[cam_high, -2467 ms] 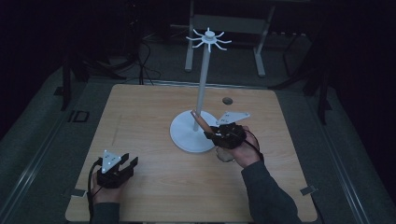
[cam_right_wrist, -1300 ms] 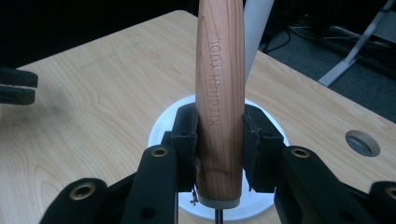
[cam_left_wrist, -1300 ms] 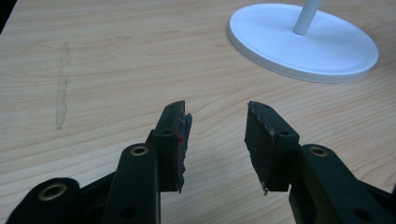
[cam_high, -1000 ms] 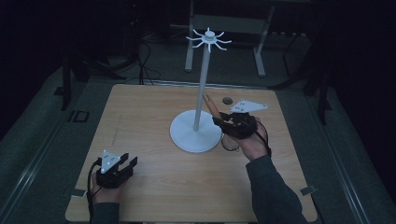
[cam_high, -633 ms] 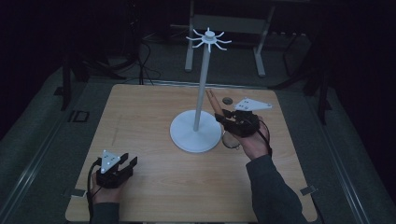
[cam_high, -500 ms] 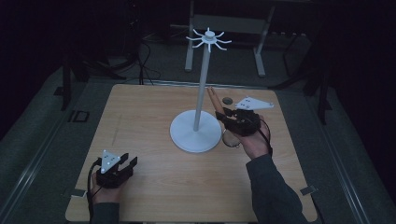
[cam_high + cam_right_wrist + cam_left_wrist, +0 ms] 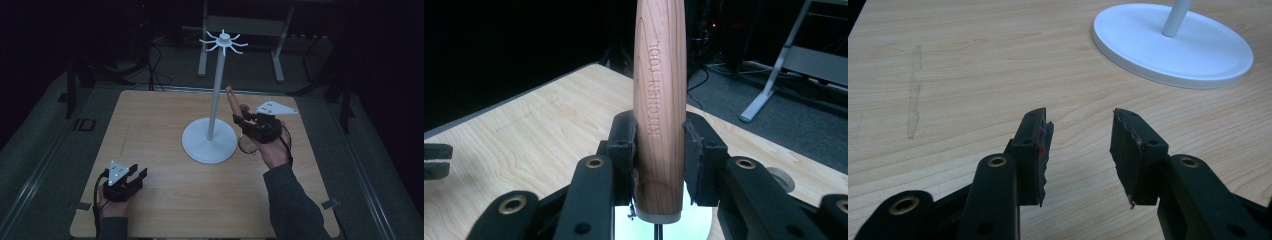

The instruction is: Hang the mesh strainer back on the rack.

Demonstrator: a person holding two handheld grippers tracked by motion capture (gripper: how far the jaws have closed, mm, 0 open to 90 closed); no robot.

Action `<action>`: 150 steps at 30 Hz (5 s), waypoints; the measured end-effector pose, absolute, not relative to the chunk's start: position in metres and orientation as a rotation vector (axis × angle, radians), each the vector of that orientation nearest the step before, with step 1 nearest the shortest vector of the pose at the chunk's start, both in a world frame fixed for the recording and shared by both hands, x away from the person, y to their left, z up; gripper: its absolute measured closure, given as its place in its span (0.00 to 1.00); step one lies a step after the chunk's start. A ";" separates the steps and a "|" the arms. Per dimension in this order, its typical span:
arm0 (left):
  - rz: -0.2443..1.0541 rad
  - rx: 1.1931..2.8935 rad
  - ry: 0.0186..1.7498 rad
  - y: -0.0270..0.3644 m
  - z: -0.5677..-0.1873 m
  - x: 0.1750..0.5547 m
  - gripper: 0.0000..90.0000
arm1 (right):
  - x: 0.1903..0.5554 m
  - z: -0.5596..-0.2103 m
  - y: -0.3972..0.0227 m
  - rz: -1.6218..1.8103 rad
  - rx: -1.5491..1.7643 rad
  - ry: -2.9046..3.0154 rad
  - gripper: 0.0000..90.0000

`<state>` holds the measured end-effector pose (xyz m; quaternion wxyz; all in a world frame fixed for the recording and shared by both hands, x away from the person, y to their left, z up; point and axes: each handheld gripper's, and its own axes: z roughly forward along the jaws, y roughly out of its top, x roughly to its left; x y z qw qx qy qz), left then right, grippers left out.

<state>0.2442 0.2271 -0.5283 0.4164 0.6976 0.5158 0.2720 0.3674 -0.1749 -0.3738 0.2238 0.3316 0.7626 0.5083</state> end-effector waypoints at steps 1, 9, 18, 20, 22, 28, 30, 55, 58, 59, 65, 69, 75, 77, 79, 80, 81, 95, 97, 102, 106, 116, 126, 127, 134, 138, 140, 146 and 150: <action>0.683 1.751 1.295 0.227 -0.528 0.244 0.65 | 0.367 -0.373 -0.175 1.405 0.916 2.101 0.76; 0.683 1.750 1.295 0.227 -0.528 0.244 0.65 | 0.368 -0.371 -0.177 1.430 0.929 2.067 0.76; 0.682 1.751 1.296 0.227 -0.528 0.244 0.65 | 0.366 -0.364 -0.181 1.476 0.942 2.016 0.76; 0.684 1.748 1.296 0.228 -0.528 0.244 0.65 | 0.366 -0.363 -0.182 1.486 0.945 2.006 0.76; 0.683 1.749 1.297 0.228 -0.528 0.244 0.65 | 0.366 -0.362 -0.182 1.490 0.945 2.001 0.76; 0.683 1.748 1.297 0.228 -0.528 0.244 0.65 | 0.366 -0.361 -0.184 1.537 0.947 1.974 0.76; 0.684 1.746 1.298 0.228 -0.528 0.244 0.65 | 0.366 -0.360 -0.184 1.541 0.942 1.969 0.76; 0.684 1.747 1.298 0.228 -0.528 0.244 0.65 | 0.365 -0.351 -0.186 1.624 0.944 1.922 0.76; 0.683 1.746 1.297 0.228 -0.528 0.244 0.65 | 0.365 -0.351 -0.186 1.633 0.946 1.917 0.76; 0.683 1.746 1.297 0.228 -0.528 0.244 0.65 | 0.365 -0.351 -0.186 1.633 0.946 1.917 0.76; 0.683 1.745 1.297 0.228 -0.528 0.244 0.65 | 0.365 -0.348 -0.186 1.647 0.946 1.911 0.76; 0.683 1.745 1.297 0.228 -0.528 0.244 0.65 | 0.365 -0.344 -0.186 1.652 0.943 1.904 0.76; 0.682 1.746 1.296 0.227 -0.528 0.245 0.65 | 0.365 -0.341 -0.185 1.656 0.934 1.899 0.76; 0.682 1.747 1.296 0.227 -0.528 0.245 0.65 | 0.365 -0.340 -0.185 1.656 0.932 1.898 0.76; 0.682 1.746 1.296 0.227 -0.528 0.245 0.65 | 0.365 -0.339 -0.185 1.658 0.931 1.896 0.76; 0.682 1.746 1.296 0.227 -0.528 0.245 0.65 | 0.365 -0.338 -0.185 1.658 0.928 1.896 0.76; 0.682 1.746 1.297 0.227 -0.528 0.245 0.65 | 0.365 -0.338 -0.185 1.658 0.925 1.895 0.76; 0.682 1.745 1.298 0.228 -0.528 0.245 0.65 | 0.365 -0.332 -0.185 1.669 0.921 1.879 0.76; 0.683 1.745 1.298 0.228 -0.528 0.245 0.65 | 0.365 -0.332 -0.185 1.670 0.919 1.876 0.76; 0.684 1.744 1.298 0.228 -0.528 0.245 0.65 | 0.364 -0.331 -0.186 1.673 0.915 1.871 0.76; 0.684 1.743 1.299 0.228 -0.528 0.245 0.65 | 0.365 -0.330 -0.187 1.684 0.917 1.865 0.76; 0.685 1.742 1.299 0.228 -0.528 0.245 0.65 | 0.364 -0.324 -0.188 1.698 0.910 1.852 0.76; 0.685 1.741 1.302 0.228 -0.528 0.245 0.65 | 0.364 -0.322 -0.189 1.715 0.898 1.841 0.76; 0.685 1.741 1.302 0.228 -0.528 0.245 0.65 | 0.364 -0.322 -0.189 1.715 0.898 1.841 0.76; 0.685 1.738 1.302 0.228 -0.528 0.245 0.65 | 0.364 -0.318 -0.188 1.734 0.887 1.834 0.76; 0.685 1.740 1.301 0.228 -0.528 0.245 0.65 | 0.363 -0.314 -0.184 1.769 0.874 1.816 0.76; 0.686 1.737 1.301 0.228 -0.528 0.245 0.65 | 0.363 -0.313 -0.183 1.773 0.866 1.814 0.76; 0.686 1.735 1.299 0.229 -0.528 0.245 0.65 | 0.364 -0.308 -0.178 1.785 0.853 1.812 0.76; 0.685 1.734 1.299 0.229 -0.528 0.245 0.65 | 0.369 -0.307 -0.178 1.793 0.879 1.811 0.76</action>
